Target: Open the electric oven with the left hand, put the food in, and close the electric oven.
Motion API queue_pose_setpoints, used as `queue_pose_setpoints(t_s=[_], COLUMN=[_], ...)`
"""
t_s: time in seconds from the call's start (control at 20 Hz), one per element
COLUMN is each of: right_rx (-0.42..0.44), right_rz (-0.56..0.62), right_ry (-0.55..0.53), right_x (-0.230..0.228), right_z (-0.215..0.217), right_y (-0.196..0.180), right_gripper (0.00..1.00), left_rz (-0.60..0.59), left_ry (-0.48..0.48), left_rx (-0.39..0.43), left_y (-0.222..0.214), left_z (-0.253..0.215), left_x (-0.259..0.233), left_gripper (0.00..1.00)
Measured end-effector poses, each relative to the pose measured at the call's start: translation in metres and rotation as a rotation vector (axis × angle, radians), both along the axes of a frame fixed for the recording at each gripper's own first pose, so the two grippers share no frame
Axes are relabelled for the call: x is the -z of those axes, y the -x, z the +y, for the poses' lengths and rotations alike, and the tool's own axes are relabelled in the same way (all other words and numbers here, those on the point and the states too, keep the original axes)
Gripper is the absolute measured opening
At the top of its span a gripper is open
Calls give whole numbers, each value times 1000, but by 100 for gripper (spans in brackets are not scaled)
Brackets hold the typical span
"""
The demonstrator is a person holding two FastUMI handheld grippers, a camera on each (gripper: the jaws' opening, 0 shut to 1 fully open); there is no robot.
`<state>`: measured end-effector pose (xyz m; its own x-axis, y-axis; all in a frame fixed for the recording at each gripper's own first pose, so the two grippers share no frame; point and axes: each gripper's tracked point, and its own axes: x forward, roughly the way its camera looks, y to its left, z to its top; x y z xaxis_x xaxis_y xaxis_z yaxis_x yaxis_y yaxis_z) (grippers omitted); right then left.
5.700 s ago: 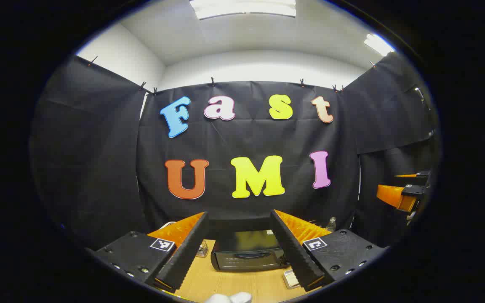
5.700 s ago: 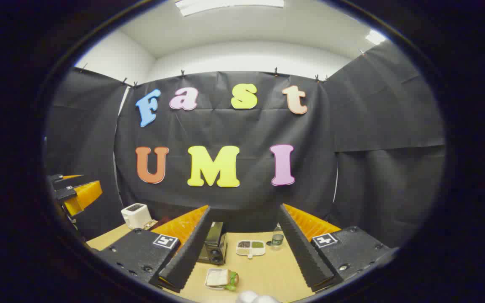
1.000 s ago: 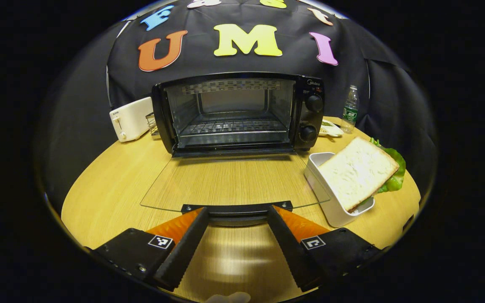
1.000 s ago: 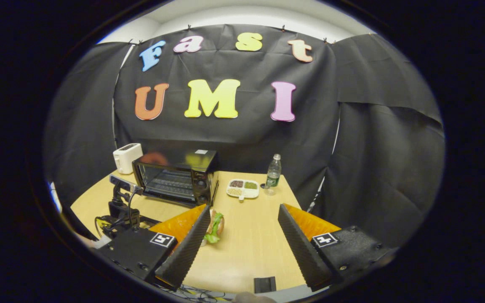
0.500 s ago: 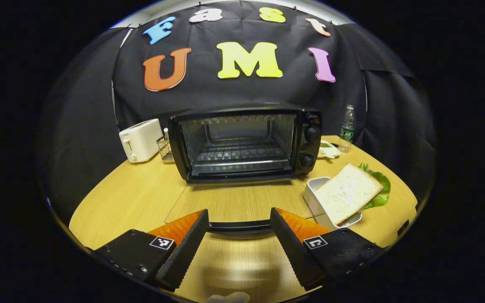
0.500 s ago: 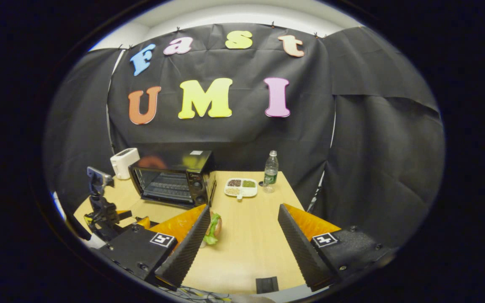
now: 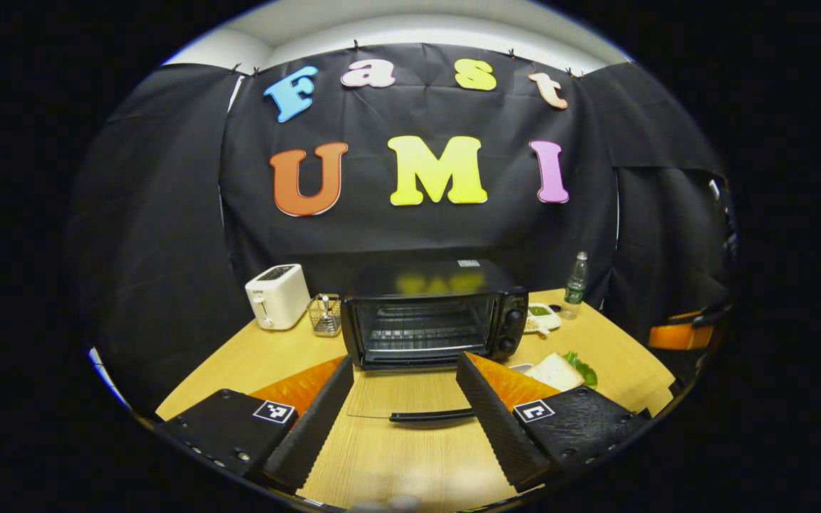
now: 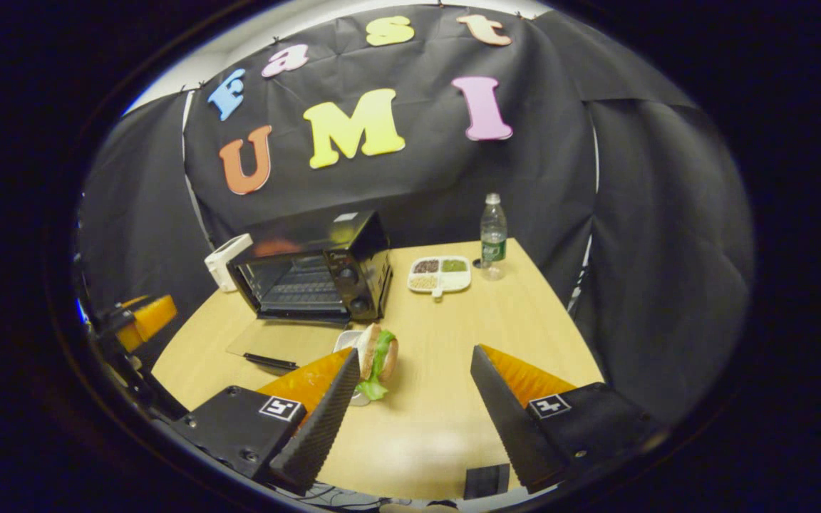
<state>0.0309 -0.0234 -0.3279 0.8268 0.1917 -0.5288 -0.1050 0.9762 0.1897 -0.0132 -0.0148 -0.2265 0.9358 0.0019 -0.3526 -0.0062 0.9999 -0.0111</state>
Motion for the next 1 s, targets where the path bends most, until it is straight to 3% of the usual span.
queue_pose_setpoints(t_s=[0.05,0.2,0.25,0.3,0.55,0.75,0.8,0.85,0.9,0.95,1.0], right_rx=[-31,-127,-153,-172,-292,-335,-350,-366,-374,-371,-368], right_rz=[30,128,161,191,318,406,423,457,489,514,524], right_ry=[-24,-112,-144,-166,-273,-342,-375,-409,-452,-483,-509], right_x=[13,46,56,63,93,109,108,108,110,112,112], right_z=[6,26,32,38,64,70,74,77,83,85,85], right_y=[-6,-27,-33,-41,-74,-89,-91,-90,-89,-90,-92], right_gripper=[100,94,99,93,92,82,84,72,69,56,55], left_rz=[-10,-44,-52,-52,-39,-13,-8,-4,1,6,14], left_ry=[10,17,15,12,-18,-42,-52,-64,-68,-70,-71], left_rx=[-10,-36,-48,-61,-121,-176,-181,-190,-192,-195,-195], left_y=[3,7,7,7,3,0,-1,-4,-5,-5,-5], left_z=[-3,-17,-21,-23,-36,-40,-40,-41,-41,-43,-43], left_x=[-11,-43,-48,-53,-59,-58,-57,-57,-56,-56,-54], left_gripper=[95,96,95,96,95,95,96,96,96,96,95])
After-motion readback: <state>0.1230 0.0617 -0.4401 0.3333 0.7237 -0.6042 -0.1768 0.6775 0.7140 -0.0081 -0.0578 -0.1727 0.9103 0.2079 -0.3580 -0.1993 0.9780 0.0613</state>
